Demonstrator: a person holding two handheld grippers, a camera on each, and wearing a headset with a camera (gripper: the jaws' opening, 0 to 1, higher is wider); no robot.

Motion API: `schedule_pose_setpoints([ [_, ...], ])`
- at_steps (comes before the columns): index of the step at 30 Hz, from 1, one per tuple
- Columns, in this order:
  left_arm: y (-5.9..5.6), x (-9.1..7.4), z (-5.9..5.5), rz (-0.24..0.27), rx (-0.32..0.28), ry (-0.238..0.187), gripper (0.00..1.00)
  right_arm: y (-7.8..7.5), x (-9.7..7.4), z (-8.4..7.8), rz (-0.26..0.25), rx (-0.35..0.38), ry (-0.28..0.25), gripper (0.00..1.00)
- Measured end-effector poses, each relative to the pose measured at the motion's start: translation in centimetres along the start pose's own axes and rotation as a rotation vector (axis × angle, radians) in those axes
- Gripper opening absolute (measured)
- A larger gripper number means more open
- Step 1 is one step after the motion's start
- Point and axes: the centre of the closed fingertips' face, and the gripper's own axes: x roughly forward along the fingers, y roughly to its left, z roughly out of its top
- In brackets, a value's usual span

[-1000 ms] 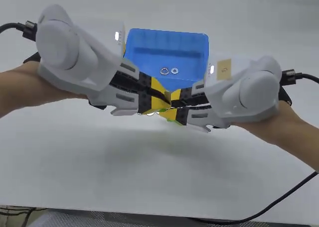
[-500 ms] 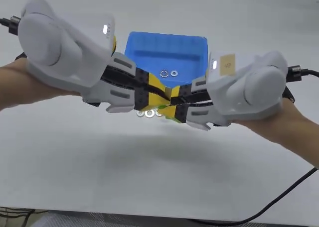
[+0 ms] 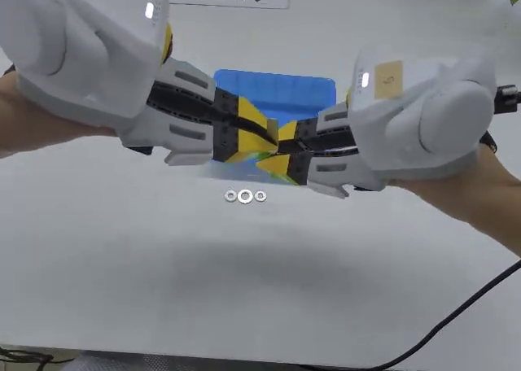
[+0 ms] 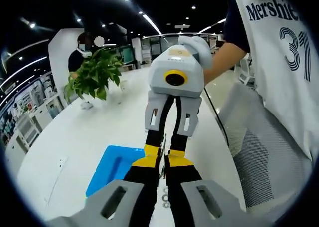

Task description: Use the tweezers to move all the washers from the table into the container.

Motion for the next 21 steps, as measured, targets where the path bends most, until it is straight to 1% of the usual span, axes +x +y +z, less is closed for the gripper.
schedule_pose_setpoints([
  [4,0.9,-0.3,0.7,0.013,0.030,-0.006,0.08,-1.1,-0.3,0.7,-0.021,-0.021,-0.005,0.09],
  [7,1.8,-0.4,1.1,0.019,0.043,-0.010,0.08,-2.3,-0.3,0.8,-0.037,-0.031,-0.010,0.09],
  [9,2.4,-0.3,1.2,0.019,0.047,-0.010,0.08,-2.8,-0.3,0.9,-0.043,-0.031,-0.013,0.09],
  [12,3.4,0.2,1.0,0.010,0.057,-0.006,0.08,-3.8,-0.1,0.5,-0.051,-0.052,0.007,0.09],
  [15,4.5,0.7,0.8,0.004,0.068,0.000,0.08,-5.2,0.1,0.0,-0.055,-0.047,0.012,0.09],
  [16,5.1,1.0,0.6,0.003,0.069,-0.002,0.08,-6.0,0.2,-0.4,-0.060,-0.037,0.013,0.09],
  [18,6.0,1.5,0.2,0.003,0.058,-0.010,0.08,-6.8,0.5,-0.9,-0.067,-0.024,0.017,0.09],
  [20,6.5,1.9,-0.2,0.000,0.051,-0.012,0.08,-7.6,1.0,-1.7,-0.068,-0.014,0.023,0.09],
  [21,6.8,2.3,-0.6,-0.004,0.044,-0.010,0.08,-7.8,1.2,-2.2,-0.067,-0.010,0.031,0.09],
])
